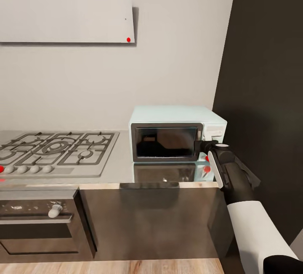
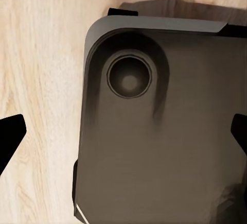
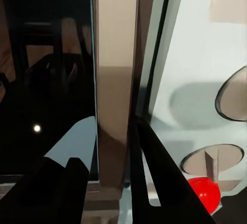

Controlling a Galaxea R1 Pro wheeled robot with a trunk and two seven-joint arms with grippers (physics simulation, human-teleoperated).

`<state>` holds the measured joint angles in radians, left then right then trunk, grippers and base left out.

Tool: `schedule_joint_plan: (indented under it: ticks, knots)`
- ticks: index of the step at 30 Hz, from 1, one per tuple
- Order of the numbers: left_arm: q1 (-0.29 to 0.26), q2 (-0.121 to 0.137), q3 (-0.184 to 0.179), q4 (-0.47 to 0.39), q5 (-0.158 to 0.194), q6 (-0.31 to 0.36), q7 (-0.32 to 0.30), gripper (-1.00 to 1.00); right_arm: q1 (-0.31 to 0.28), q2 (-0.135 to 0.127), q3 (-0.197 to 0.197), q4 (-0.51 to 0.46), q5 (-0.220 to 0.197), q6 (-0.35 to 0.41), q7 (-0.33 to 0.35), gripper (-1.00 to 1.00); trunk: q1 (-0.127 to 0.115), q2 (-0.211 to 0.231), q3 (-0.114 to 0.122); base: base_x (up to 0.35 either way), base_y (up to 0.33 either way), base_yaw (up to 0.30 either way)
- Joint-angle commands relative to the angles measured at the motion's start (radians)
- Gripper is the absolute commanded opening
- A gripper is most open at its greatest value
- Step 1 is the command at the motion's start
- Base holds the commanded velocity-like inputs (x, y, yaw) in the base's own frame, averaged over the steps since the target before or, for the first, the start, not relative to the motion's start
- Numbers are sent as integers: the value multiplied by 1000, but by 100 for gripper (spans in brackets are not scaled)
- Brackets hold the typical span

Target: In the kitchen, take the popcorn bag from the countertop, put it into the microwave, and heat it until the popcorn is cooked so the cooked popcorn ends up inside the bag.

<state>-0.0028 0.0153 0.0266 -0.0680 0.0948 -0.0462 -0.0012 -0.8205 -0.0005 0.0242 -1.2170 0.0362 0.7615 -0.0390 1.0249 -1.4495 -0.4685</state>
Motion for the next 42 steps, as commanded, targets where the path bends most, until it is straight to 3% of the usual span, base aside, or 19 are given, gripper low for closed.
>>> schedule_joint_plan:
  ticks: [1,42]
  knots:
    - [0,0,1,0,10,-3,0,100,0,-1,1,0,0,5,-4,-100,0,0,-1,0,0,0]
    - [0,-1,1,1,10,-23,0,100,0,-1,0,1,2,5,-1,-100,0,0,-1,-123,0,0]
